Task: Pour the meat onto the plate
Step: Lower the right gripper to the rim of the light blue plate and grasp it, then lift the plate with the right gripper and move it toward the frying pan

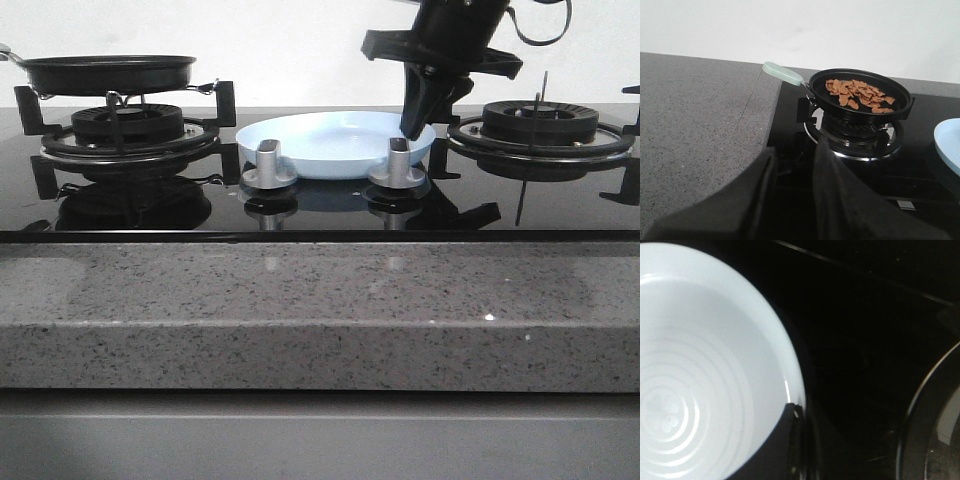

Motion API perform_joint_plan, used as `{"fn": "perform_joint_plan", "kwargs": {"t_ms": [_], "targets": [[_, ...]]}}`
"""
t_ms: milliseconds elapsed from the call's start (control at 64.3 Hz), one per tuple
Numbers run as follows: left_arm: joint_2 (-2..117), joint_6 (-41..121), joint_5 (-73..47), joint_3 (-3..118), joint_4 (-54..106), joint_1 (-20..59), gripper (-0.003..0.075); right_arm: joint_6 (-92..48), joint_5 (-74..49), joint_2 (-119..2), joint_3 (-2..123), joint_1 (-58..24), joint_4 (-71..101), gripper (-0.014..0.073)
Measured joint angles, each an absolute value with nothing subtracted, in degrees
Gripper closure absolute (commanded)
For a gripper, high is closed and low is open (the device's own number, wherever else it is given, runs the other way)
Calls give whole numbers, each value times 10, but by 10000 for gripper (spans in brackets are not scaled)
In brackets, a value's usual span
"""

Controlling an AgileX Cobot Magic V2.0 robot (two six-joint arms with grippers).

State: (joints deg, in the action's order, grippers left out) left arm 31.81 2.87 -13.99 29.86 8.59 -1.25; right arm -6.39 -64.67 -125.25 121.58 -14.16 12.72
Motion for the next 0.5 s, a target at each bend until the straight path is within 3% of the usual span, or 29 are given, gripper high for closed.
{"fn": "perform_joint_plan", "kwargs": {"t_ms": [497], "targets": [[318,29,-140,299,86,-12,533,-47,-716,-1235,1308,-121,120,654]]}}
